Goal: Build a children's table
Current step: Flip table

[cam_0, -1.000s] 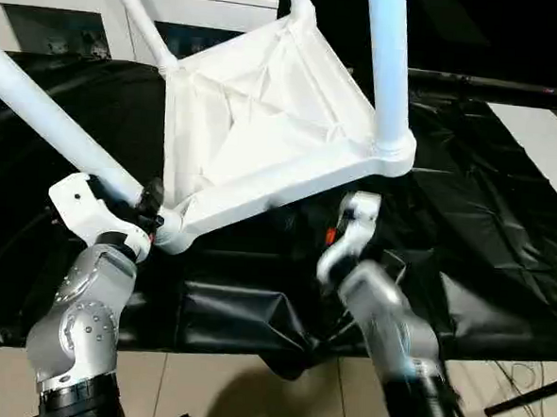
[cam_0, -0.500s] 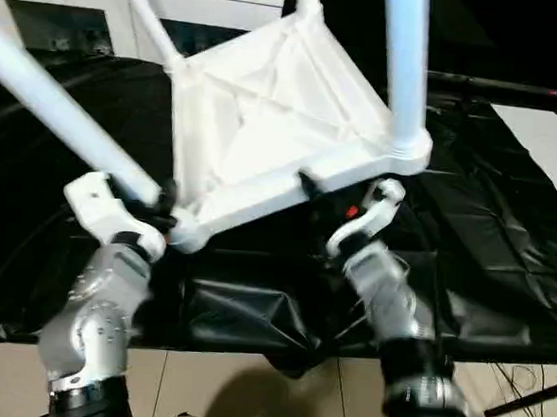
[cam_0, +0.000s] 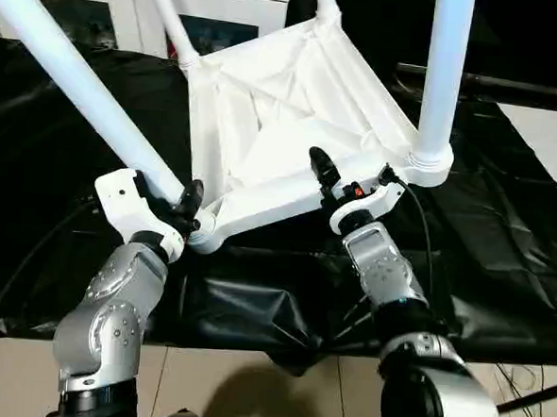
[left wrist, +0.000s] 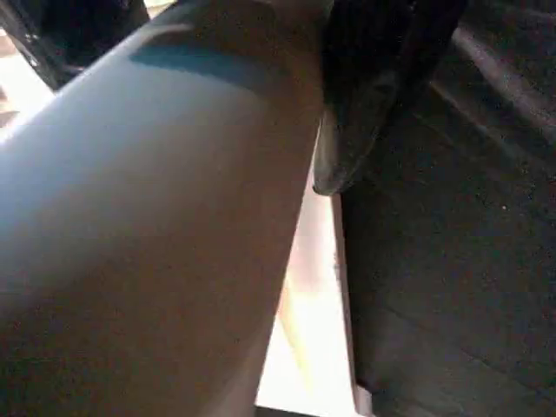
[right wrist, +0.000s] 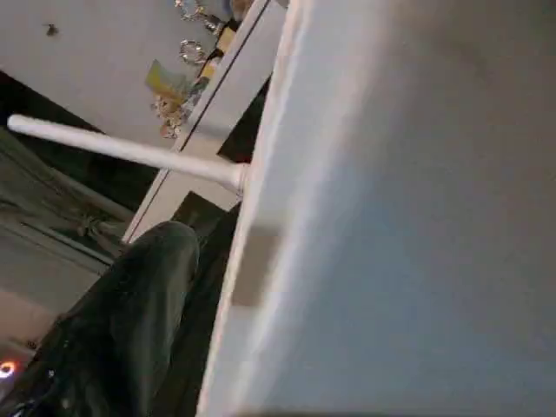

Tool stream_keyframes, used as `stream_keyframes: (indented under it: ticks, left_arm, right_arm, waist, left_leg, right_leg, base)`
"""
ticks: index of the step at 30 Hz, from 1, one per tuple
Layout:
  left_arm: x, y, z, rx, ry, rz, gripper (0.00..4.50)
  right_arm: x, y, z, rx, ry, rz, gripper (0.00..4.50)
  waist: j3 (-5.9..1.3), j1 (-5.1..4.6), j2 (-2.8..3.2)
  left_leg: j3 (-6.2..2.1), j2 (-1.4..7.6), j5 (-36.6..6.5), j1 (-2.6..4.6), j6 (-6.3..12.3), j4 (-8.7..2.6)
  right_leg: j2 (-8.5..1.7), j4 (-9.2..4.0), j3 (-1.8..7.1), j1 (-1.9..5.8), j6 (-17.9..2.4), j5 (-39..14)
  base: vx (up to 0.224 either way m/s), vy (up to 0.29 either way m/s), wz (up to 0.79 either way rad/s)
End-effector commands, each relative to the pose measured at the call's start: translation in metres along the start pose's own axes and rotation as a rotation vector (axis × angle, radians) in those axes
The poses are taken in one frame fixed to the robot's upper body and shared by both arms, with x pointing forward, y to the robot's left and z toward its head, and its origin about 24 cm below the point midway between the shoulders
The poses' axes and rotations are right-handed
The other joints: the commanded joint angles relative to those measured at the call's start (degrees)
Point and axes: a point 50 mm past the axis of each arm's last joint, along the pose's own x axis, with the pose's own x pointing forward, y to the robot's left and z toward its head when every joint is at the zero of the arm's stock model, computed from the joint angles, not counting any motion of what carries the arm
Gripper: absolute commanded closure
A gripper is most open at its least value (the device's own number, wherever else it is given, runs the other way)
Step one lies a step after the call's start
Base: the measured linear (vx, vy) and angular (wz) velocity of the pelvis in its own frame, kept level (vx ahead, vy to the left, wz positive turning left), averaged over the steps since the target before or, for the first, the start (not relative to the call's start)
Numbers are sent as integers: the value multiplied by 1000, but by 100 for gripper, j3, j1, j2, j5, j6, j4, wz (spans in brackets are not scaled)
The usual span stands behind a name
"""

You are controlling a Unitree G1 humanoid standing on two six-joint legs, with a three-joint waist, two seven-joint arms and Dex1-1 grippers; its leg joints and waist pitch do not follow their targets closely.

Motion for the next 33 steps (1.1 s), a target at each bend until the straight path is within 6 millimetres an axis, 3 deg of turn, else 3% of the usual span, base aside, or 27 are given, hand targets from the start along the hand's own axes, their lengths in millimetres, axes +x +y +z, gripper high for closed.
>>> stream_keyframes:
  ticks: [1,11,17,19,23,27,28,30,33]
  left_arm:
    - [-2,-16,-13,-70,51,-82,226]
    - [-3,-14,-15,-74,50,-61,226]
    - [-1,-13,-16,-73,50,-66,226]
    - [-1,-13,-16,-70,54,-65,170]
    - [2,-9,-10,-115,-14,-36,133]
    - [1,3,6,-212,-164,8,97]
    - [-1,8,13,-263,-216,11,94]
    - [-12,19,27,-344,-327,-18,94]
    - [-23,33,39,-380,-408,-36,94]
  right_arm:
    - [16,35,-24,74,29,79,56]
    - [17,34,-23,81,21,79,127]
    - [19,36,-20,67,10,88,196]
    - [19,36,-20,68,9,87,209]
    - [20,36,-15,16,-2,91,237]
    - [19,33,-6,-14,-34,70,239]
    - [19,31,-2,-23,-48,60,239]
    - [18,27,9,-35,-78,47,240]
    - [16,23,18,-85,-84,40,241]
  waist:
    - [-384,1,-23]
    - [-392,-17,-19]
    - [-389,-40,-37]
    - [-384,-55,-33]
    - [-399,-65,-51]
    - [-403,-76,-68]
    - [-399,-81,-98]
    - [-405,-85,-86]
    - [-415,-106,-116]
  left_leg:
    - [-21,209,14,133,286,-338]
    - [-19,210,6,136,300,-329]
    - [-12,215,9,138,348,-327]
    - [-12,217,-46,140,336,-331]
    - [-10,211,74,140,332,-317]
    - [-10,213,177,136,413,-304]
    - [-3,207,184,130,409,-303]
    - [-1,208,170,136,385,-301]
    - [4,213,357,136,439,-281]
  right_leg:
    - [-388,-300,194,232,-1116,1252]
    - [-379,-295,193,228,-1145,1243]
    - [-384,-298,192,224,-1182,1153]
    - [-381,-307,194,219,-1179,1068]
    - [-369,-288,193,221,-1220,1238]
    - [-376,-269,193,232,-1241,1422]
    - [-379,-271,195,236,-1286,1410]
    - [-376,-260,191,227,-1346,1389]
    - [-347,-233,184,215,-1328,1619]
  base:
    - [0,0,0]
    - [0,0,0]
    - [0,0,0]
    - [0,0,0]
    - [0,0,0]
    - [0,0,0]
    - [0,0,0]
    - [0,0,0]
    - [0,0,0]
